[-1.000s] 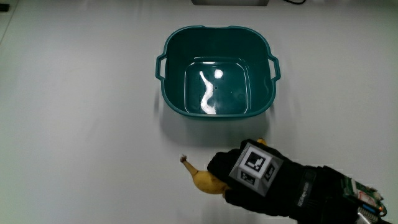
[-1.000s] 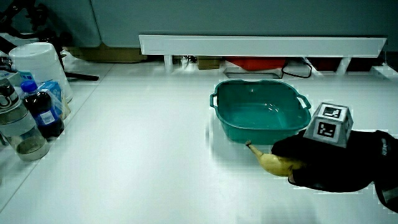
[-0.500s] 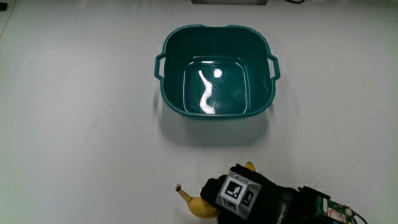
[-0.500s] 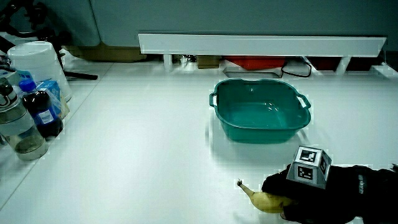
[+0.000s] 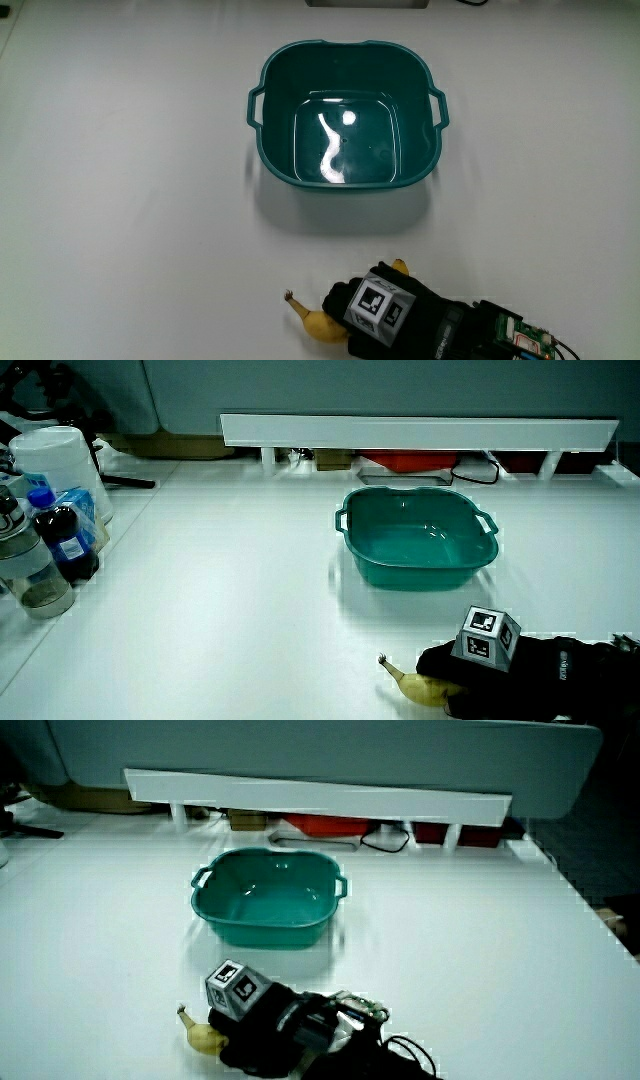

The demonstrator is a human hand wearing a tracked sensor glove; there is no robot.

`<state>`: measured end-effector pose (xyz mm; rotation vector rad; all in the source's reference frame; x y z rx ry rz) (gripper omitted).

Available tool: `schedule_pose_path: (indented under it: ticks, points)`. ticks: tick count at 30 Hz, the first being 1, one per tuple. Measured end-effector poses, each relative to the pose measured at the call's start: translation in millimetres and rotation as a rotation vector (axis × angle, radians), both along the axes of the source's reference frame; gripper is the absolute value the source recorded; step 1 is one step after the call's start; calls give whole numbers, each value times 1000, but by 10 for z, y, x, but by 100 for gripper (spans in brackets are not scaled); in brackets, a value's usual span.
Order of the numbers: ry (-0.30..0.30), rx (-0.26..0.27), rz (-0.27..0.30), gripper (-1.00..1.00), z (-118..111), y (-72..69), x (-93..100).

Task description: Place banana on desk

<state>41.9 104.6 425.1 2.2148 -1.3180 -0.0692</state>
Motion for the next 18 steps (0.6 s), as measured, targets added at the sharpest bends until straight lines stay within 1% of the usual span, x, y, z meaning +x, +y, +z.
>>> schedule_pose_path:
  ticks: [1,2,4,6,7,9,10,12,13,15,18]
  points:
    - [11,-3,3,0,15,0,-3]
    - [9,-4,-2,0,6,1,-6]
    - [7,23,4,0,-1,21,-9]
    - [28,36,2,0,22,49,-15]
    - [25,47,8,0,13,54,-16]
    - [45,40,22,0,50,59,-11]
    - [55,45,28,0,51,55,-15]
    - [75,28,23,0,70,65,-22]
    - [83,37,22,0,73,76,-27]
    - [93,44,16,0,97,97,-27]
    - [84,42,21,0,82,83,-17]
